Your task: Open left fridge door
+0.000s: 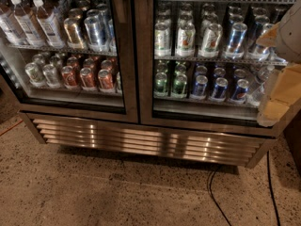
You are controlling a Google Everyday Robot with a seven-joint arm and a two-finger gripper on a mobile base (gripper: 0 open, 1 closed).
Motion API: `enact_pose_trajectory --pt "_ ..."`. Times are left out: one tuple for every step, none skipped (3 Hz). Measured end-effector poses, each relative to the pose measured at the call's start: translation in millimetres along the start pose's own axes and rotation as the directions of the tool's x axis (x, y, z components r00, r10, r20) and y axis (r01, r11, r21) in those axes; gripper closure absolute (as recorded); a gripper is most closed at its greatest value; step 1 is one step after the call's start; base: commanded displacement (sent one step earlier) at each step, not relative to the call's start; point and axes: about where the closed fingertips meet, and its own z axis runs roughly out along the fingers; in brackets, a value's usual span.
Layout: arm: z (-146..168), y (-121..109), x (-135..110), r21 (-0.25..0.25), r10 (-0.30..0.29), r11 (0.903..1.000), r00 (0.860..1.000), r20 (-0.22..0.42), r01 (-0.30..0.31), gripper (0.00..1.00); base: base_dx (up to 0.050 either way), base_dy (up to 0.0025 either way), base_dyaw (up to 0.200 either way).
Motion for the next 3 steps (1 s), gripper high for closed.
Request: enact_pose_trajectory --pt "0.1 0.0 0.0 0.0 0.0 1.0 1.0 0.0 0.0 0.0 0.0 0.0 0.0" --pt "27.4 5.4 -16.6 -0.113 -0.01 0.9934 0.996 0.085 0.02 0.0 0.0 0.0 0.0" --pt "85.0 14.0 -56.4 -0.323 -0.019 0.9394 0.957 0.288 0.116 0.0 0.0 0.0 0.0"
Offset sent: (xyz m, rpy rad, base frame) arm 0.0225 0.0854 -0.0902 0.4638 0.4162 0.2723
